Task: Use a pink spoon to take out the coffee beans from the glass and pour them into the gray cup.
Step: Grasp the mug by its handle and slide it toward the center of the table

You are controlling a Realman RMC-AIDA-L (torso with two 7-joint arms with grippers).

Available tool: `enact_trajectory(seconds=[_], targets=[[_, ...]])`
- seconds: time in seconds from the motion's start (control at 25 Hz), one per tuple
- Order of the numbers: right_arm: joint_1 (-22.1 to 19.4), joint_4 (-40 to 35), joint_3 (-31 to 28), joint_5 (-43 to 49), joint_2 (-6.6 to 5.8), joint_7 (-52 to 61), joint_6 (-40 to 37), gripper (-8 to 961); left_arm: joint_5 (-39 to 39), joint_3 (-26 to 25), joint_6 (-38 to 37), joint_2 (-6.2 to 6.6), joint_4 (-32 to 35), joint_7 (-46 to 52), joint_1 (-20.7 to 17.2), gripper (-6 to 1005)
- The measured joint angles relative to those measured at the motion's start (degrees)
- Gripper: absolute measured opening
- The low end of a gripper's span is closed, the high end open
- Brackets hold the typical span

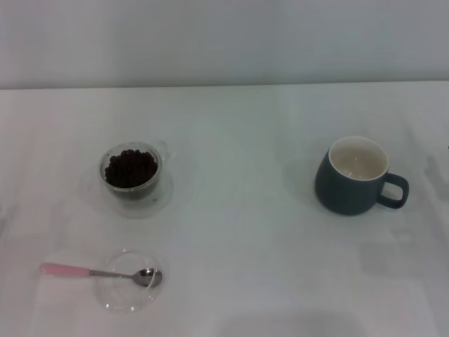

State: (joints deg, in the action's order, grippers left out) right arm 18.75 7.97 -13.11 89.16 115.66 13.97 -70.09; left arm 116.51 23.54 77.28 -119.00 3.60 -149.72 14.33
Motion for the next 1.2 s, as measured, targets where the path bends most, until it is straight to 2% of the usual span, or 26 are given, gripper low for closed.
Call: enact_trajectory(seconds=[0.52, 0.84, 0.96, 1.2], targets=[[-0.4, 0.6, -0.2, 0.0, 0.06, -0.1, -1.3, 836, 0.5, -0.1, 0.2, 0.11, 0.6, -0.3, 1.1, 700], [-4.0, 5.7, 0.6, 0.3, 0.04, -0.1, -9.2, 832, 2.1, -0.3, 0.2, 0.09, 1.3, 0.1, 0.4, 700], [-5.6, 7.1, 2.1, 0.4, -0.08, -0.1, -11.4, 831, 2.0, -0.1, -0.2, 0.14, 1.2, 0.1, 0.4, 700], [-8.2, 8.6, 8.8, 0.1, -0.17, -0.2, -11.6, 828, 1.9, 0.0, -0.5, 0.12, 0.8, 0.1, 0.6, 699]])
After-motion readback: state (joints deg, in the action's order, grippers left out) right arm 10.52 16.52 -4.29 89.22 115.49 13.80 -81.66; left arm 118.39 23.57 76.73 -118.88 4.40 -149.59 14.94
